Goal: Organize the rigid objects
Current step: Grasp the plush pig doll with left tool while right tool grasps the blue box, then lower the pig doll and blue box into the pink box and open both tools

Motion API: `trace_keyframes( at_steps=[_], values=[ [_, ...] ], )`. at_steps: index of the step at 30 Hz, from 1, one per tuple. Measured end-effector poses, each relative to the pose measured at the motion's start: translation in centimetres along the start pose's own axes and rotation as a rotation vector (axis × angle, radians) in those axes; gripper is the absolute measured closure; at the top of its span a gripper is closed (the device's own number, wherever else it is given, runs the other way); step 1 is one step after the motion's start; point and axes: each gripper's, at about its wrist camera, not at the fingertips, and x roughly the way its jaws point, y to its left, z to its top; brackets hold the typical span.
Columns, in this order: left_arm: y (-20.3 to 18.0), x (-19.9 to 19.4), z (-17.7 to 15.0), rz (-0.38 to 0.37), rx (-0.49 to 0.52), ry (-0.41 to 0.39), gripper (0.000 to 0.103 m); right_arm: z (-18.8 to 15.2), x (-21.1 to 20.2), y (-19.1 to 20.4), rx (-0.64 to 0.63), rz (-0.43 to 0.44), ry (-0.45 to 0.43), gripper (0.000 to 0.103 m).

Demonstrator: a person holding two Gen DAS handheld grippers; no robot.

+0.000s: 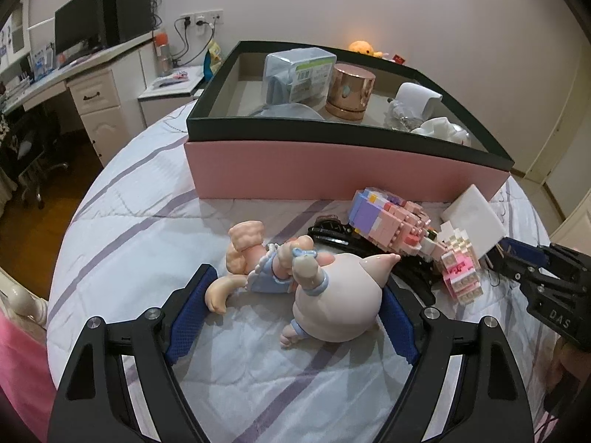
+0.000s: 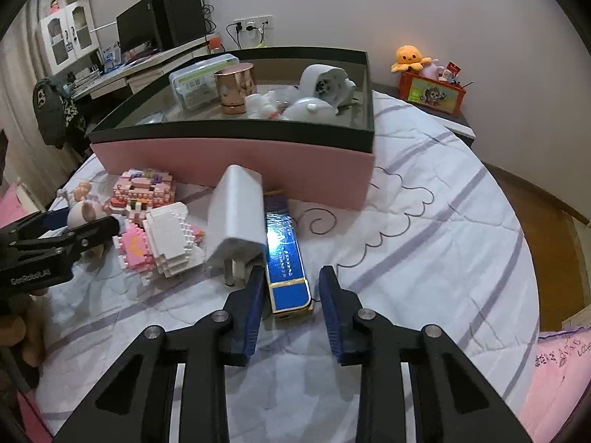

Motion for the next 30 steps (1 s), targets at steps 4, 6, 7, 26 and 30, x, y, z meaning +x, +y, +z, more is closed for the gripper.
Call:
trace_keyframes(
  at_steps=[4,6,7,26,30],
  values=[
    [-0.1,-0.1,0.0,0.004,-0.005,-0.003,0.019,0.9,1.1,0.4,-0.025,-0.009,-0.015,0.073],
    [0.0,-0.2,-0.1,-0.001,-0.006,-0.004,0.019,1.3,1.4,0.3,-0.027,0.003,-0.009,0.073],
    [0.0,-0.3,-0.2,-0.004,-0.006,-0.005,0.019,1.4,1.3,0.2,-0.028,0.008,-0.007,0.075],
    [0.2,-6.1,-0.2,-0.017,-0.005,-0.099,0.019,1.2,-7.0,-0.1,0.051,0.14,-0.136,0.082],
    [0.1,-7.4,1.5,-0.009,0.008,-0.143,0.019,3.6,-7.8,0.7,0.024,0.163,-0.184,0.082]
  ],
)
